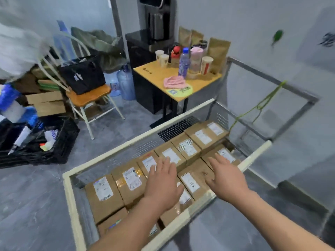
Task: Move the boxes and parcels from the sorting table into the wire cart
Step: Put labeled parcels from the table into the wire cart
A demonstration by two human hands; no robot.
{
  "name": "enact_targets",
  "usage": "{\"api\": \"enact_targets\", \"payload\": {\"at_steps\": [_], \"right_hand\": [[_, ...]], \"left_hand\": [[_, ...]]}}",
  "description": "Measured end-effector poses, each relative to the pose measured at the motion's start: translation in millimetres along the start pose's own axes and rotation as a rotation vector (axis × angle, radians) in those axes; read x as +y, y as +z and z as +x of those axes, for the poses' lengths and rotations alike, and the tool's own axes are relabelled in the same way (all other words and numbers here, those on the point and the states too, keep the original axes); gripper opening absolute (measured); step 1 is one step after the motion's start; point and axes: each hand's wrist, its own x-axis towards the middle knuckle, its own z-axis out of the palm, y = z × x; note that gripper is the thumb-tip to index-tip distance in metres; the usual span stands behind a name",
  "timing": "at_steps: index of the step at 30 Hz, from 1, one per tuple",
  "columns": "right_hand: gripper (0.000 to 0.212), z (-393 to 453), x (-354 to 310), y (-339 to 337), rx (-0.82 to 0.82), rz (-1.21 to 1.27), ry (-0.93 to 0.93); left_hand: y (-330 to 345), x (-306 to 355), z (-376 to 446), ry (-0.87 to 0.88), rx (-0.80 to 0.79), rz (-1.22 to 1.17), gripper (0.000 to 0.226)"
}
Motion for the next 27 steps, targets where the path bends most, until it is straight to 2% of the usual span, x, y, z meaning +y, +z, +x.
{"api": "enact_targets", "payload": {"at_steps": [4, 10, 16, 27], "right_hand": [[0.053, -27, 65, -38, 0.089, 0.038, 0.143], [0.051, -68, 168, -83, 0.204, 0.082, 0.285], [0.061, -109, 285, -118, 0.301, 0.145, 0.414], [0.074, -186, 469, -124, 0.395, 0.175, 0.647]], "left_hand": [[-32, 75, 26, 0.159, 0.060, 0.042, 0.075], [-58, 199, 67, 0.383, 0.149, 0.166, 0.064], [-68, 339, 102, 0.554, 0.182, 0.211, 0.070], [-45, 553, 127, 0.764, 0.181, 0.213, 0.073]]}}
